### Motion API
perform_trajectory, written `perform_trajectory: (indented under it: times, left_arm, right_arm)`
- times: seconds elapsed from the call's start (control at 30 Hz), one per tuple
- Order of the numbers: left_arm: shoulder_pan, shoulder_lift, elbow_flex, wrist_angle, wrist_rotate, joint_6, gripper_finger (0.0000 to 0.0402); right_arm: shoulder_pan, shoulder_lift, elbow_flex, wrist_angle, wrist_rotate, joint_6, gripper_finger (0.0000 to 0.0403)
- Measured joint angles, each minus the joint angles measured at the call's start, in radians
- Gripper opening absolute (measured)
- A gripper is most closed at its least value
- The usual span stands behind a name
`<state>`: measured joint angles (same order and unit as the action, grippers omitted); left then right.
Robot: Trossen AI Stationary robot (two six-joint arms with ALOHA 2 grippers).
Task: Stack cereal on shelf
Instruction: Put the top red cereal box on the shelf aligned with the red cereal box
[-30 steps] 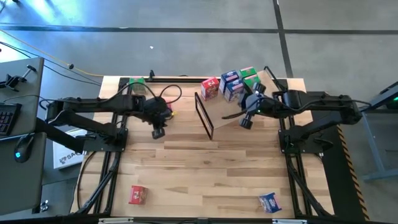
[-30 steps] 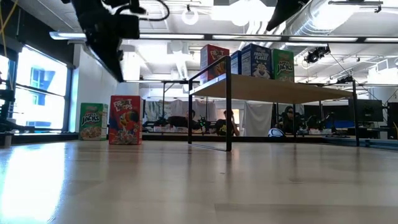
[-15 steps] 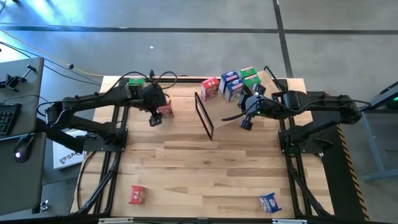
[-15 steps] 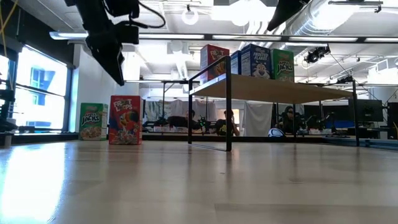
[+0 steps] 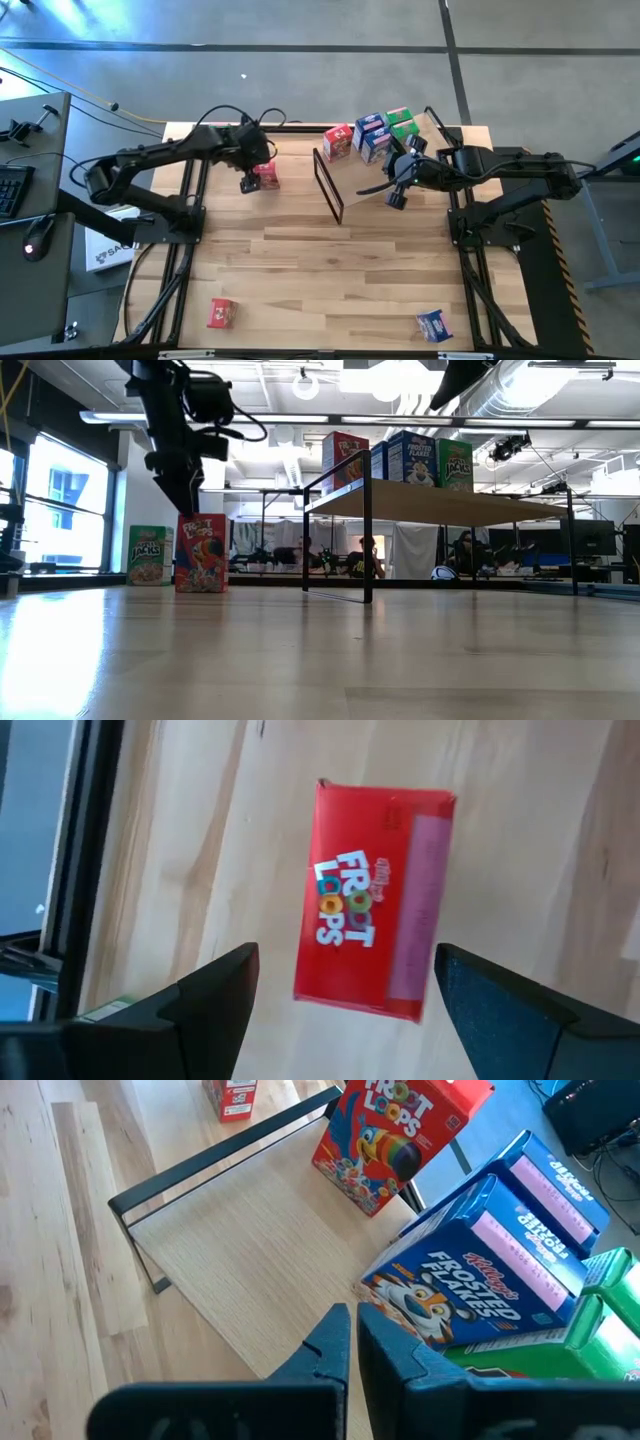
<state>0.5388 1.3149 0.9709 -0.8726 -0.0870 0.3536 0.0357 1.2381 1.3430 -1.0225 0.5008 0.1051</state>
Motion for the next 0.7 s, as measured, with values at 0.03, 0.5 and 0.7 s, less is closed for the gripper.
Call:
perform_trajectory:
  times: [0.03, 0.5, 0.7]
  left_arm:
    - [0.004, 0.009, 0.000, 0.000, 0.003, 0.010, 0.0294]
    - [0.013, 0.068, 0.000, 0.011, 0.053, 0.043, 0.0239]
    - [0.013, 0.056, 0.000, 0.009, 0.109, 0.023, 0.0176]
  right_arm:
    - [0.000, 0.000, 0.000, 0.000, -0.001, 0.000, 0.0003]
    - [0.000, 0.000, 0.000, -0.006, -0.006, 0.000, 0.0003]
    - [0.000, 0.000, 0.000, -0.005, -0.007, 0.000, 0.0003]
